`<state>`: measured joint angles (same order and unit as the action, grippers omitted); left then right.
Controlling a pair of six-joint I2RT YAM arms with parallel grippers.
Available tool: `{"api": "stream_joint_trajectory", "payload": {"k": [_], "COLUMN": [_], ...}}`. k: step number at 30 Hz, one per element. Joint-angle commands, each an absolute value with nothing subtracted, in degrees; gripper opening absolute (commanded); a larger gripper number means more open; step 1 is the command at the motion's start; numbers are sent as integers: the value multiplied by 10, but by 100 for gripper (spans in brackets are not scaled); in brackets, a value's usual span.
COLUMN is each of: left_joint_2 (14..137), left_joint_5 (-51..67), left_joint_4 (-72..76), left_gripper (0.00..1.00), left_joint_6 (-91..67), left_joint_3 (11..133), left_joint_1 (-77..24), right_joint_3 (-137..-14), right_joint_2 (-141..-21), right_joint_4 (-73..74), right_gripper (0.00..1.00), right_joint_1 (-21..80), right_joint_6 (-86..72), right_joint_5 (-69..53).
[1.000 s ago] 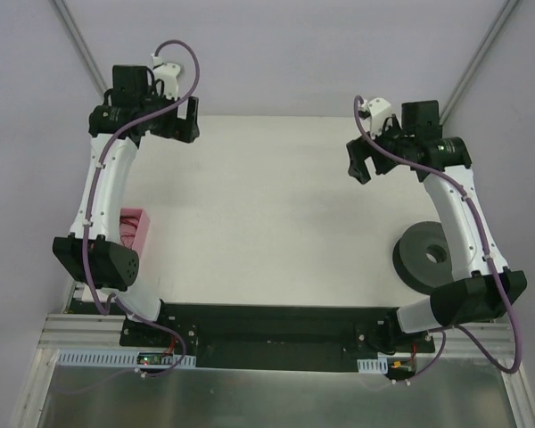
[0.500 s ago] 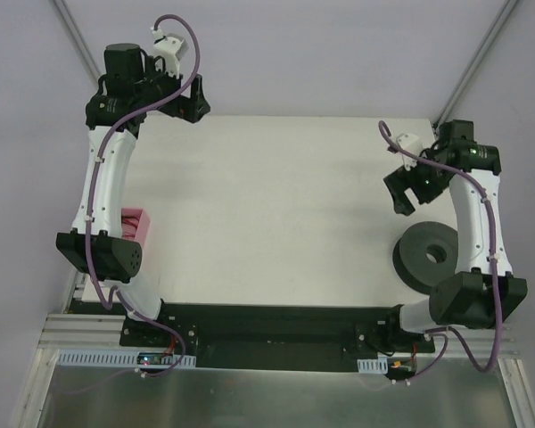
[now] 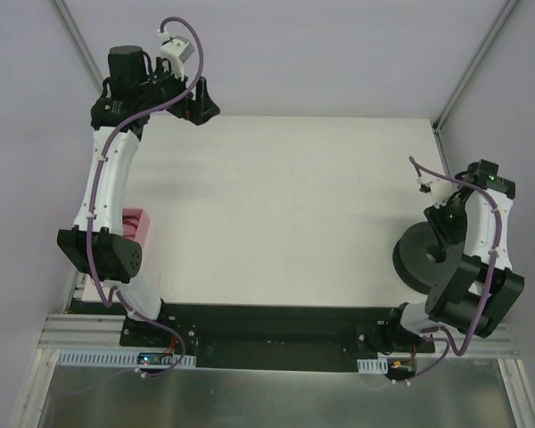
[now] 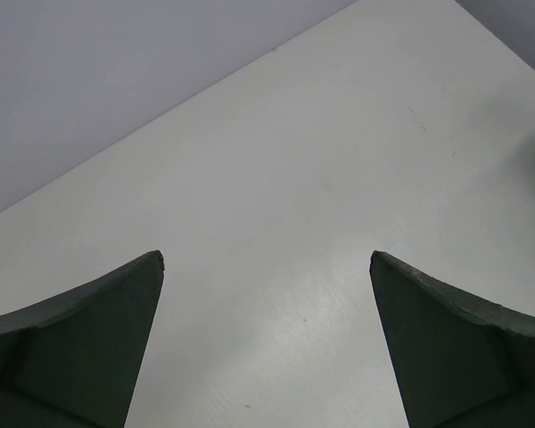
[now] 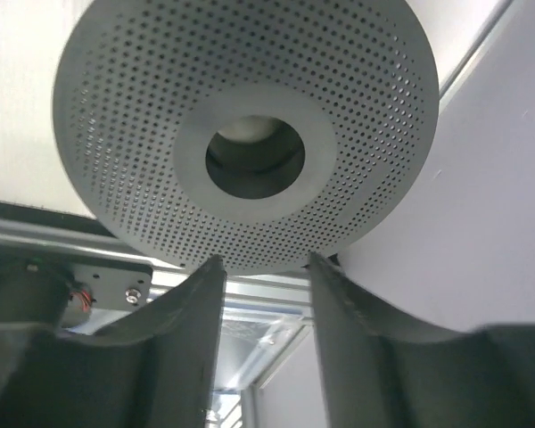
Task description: Wrap the cables
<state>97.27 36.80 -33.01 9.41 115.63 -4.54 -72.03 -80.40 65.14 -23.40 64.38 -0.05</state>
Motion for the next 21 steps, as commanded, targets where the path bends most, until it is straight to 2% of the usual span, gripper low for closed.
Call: {"api": "stream_joint_trajectory", "payload": {"k": [1, 4, 9, 21], "left_joint_2": [969, 973, 980, 948], "left_joint_5": [395, 381, 297, 195], "left_joint_4": [-279, -269, -259, -265], "left_gripper": [99, 99, 99, 99], "left_joint_6": [49, 36, 0, -68], "left_joint_3": [1158, 1164, 1172, 1115], "left_joint_1": [-48, -48, -48, -33], "right_joint_3": [-684, -658, -628, -615], "right_joint_2": [-803, -816, -854, -929], "right_joint_4": [591, 561, 513, 491], "right_gripper": [36, 26, 19, 18], "right_joint_1": [-246, -252, -252, -216], "right_joint_6": [617, 606, 597, 574], "right_joint_5": [42, 36, 29, -44]}}
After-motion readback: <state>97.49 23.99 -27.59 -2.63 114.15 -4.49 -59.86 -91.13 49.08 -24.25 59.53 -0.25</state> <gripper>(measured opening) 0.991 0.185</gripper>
